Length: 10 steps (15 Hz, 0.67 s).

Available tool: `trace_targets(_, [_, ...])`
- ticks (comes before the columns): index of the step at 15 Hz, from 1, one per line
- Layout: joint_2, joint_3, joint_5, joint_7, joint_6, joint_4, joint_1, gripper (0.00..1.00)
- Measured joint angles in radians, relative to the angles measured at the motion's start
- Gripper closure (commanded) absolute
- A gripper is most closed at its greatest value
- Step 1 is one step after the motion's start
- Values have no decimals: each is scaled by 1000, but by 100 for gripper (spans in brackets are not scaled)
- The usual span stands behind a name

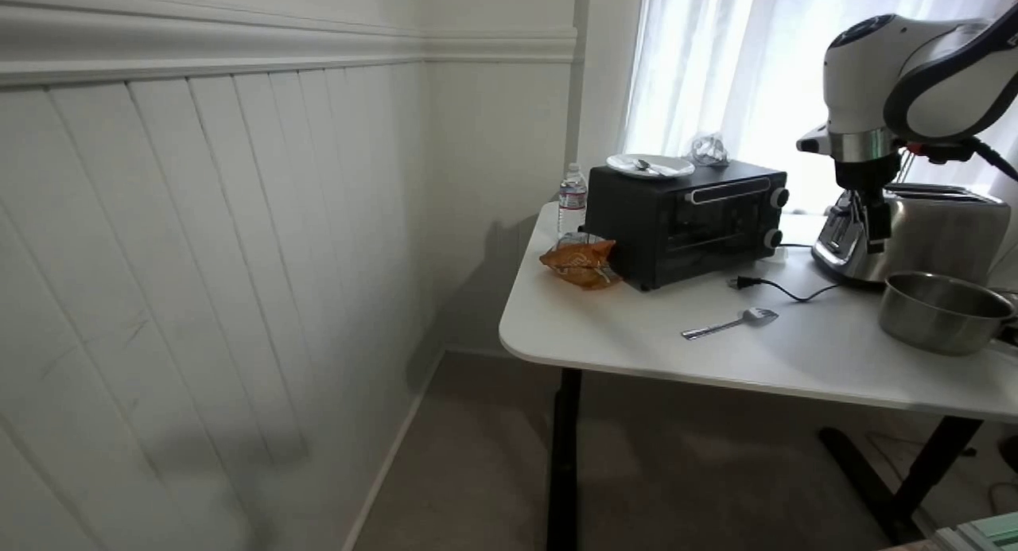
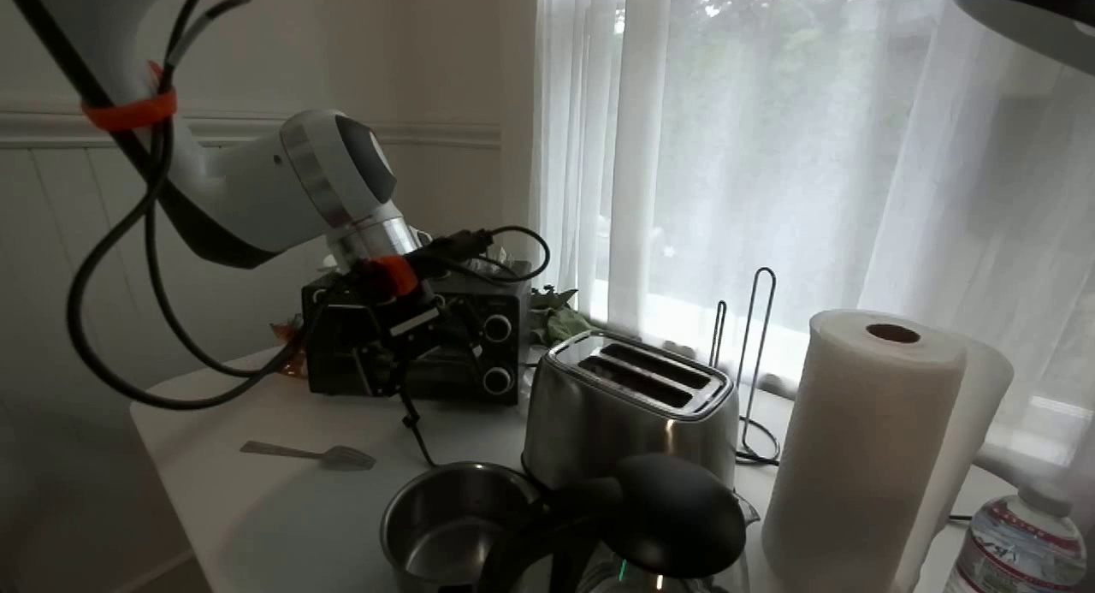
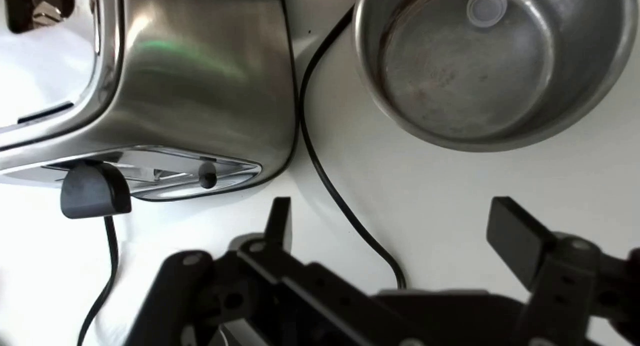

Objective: Push a button on the toaster

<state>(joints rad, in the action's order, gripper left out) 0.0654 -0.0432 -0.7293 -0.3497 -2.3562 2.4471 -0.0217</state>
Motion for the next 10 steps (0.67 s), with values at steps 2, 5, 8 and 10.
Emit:
trace_targets(2, [40, 16, 0, -35, -15, -26, 11, 34])
trace_targets(5, [97, 36, 0, -78, -40, -67, 29, 56])
trace_targets(8, [144, 40, -1, -98, -50, -99, 34, 77])
trace_targets(10, [170, 40, -17, -97, -58, -114, 33, 91])
